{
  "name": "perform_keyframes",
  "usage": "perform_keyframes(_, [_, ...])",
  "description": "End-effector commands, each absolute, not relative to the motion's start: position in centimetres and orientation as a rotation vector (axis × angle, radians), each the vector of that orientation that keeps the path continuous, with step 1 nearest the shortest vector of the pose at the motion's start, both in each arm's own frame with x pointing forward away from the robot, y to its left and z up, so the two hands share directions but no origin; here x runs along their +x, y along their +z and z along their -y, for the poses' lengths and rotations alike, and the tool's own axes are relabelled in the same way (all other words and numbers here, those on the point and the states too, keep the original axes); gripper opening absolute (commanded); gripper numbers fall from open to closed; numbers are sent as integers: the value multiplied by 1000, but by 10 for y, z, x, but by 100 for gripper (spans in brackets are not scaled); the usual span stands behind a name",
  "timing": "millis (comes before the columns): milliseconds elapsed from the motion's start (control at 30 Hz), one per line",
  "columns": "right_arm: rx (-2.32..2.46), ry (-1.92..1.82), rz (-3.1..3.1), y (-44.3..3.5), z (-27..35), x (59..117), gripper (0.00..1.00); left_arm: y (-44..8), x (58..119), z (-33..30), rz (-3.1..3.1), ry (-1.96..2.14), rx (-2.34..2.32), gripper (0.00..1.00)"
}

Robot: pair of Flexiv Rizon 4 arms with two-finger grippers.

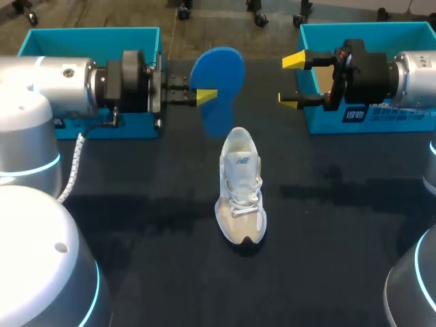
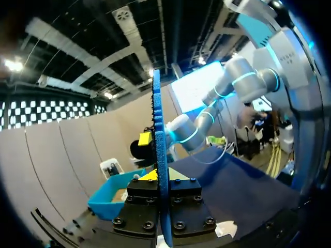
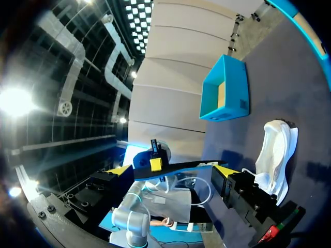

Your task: Take the shoe out of the shoebox, open the shoe tongue, remove and reinsert the insole, then place the shoe into the shoebox

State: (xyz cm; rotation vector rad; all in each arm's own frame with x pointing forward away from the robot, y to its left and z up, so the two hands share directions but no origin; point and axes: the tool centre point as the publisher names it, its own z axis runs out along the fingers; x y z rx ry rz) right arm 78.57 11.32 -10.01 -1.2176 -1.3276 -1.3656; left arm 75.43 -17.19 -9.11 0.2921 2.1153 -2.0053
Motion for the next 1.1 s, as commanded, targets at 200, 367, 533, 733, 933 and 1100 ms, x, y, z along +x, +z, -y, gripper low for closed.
perform_keyframes(200, [-1220, -1366, 1328, -100, -115, 786, 100, -90, 756, 175, -2561, -2256, -1046, 0])
perform_keyframes(367, [-1220, -1366, 1328, -100, -115, 786, 100, -90, 756, 175, -2561, -2256, -1046, 0])
perform_keyframes(533, [-1220, -1366, 1328, -100, -115, 786, 100, -90, 756, 175, -2561, -2256, -1046, 0])
perform_keyframes(733, [-1220, -1366, 1328, -100, -115, 786, 100, -105, 771, 173, -2720, -2286, -1335, 0])
perform_keyframes(933, [-1285, -1343, 1356, -98, -114, 781, 100, -119, 782, 174, -2771, -2346, -1534, 0])
perform_keyframes(1100, [-1332, -1341, 1409, -91, -117, 777, 100, -130, 788, 178, -2766, -2393, -1683, 0])
